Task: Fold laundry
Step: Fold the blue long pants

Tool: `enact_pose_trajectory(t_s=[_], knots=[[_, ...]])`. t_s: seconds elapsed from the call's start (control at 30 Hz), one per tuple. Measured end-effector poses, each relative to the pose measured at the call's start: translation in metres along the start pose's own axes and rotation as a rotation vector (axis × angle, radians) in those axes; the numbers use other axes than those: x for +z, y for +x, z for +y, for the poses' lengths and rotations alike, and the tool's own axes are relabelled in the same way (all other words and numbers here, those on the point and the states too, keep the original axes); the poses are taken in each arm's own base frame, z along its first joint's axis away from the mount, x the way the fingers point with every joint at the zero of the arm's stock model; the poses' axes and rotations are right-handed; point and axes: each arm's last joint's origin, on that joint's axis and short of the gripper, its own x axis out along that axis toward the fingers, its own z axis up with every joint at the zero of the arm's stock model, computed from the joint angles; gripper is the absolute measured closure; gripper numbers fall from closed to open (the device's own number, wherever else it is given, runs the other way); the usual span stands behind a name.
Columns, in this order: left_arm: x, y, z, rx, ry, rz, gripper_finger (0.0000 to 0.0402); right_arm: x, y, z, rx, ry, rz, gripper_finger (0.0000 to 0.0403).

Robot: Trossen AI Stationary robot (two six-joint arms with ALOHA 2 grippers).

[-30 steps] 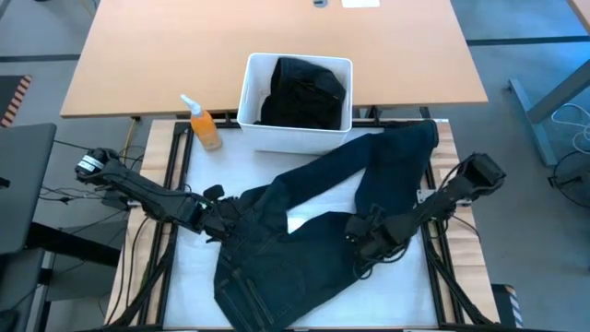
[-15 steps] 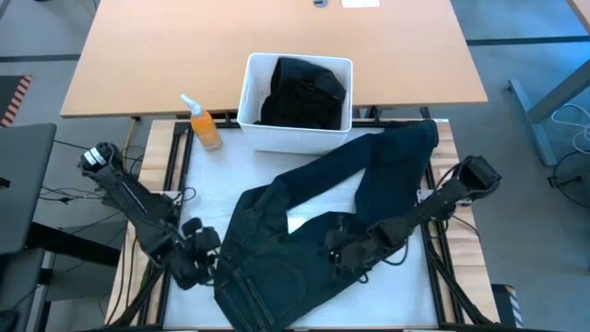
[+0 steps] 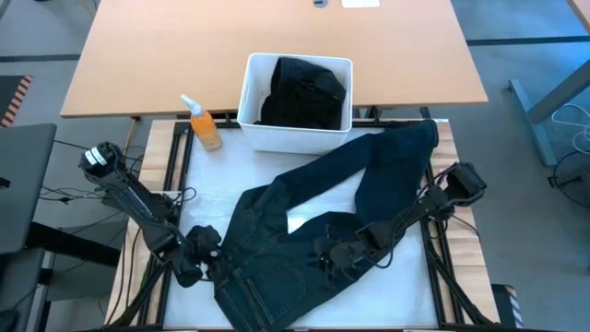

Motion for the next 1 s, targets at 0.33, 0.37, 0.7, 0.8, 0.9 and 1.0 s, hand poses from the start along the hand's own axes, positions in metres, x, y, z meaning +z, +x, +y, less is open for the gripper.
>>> enact_pose_trajectory(t_s=[0.33,0.37,0.7,0.8,0.9,1.0], knots=[[0.023,0.019,-0.014,-0.056,0.159,-0.061,0.0223,0.003,0.001,-0.002,0.002,0.001,-0.016,0.0255],[0.03,0.016,-0.02,-0.066,0.183,-0.078,0.0253,0.003,0.001,-0.002,0.002,0.001,-0.018,0.0255],[0.122,-0.036,-0.117,-0.259,0.504,-0.316,0.0378,0.02,-0.03,0.0,0.02,-0.018,-0.023,0.0255],[0.13,-0.014,-0.141,-0.281,0.588,-0.248,0.038,0.028,-0.055,0.004,-0.027,-0.022,-0.058,0.0255],[0.125,0.036,-0.16,-0.281,0.645,-0.095,0.038,0.035,-0.08,0.009,-0.082,-0.029,-0.134,0.0255],[0.122,0.085,-0.175,-0.252,0.693,0.034,0.0381,0.039,-0.097,0.013,-0.132,-0.026,-0.204,0.0256]])
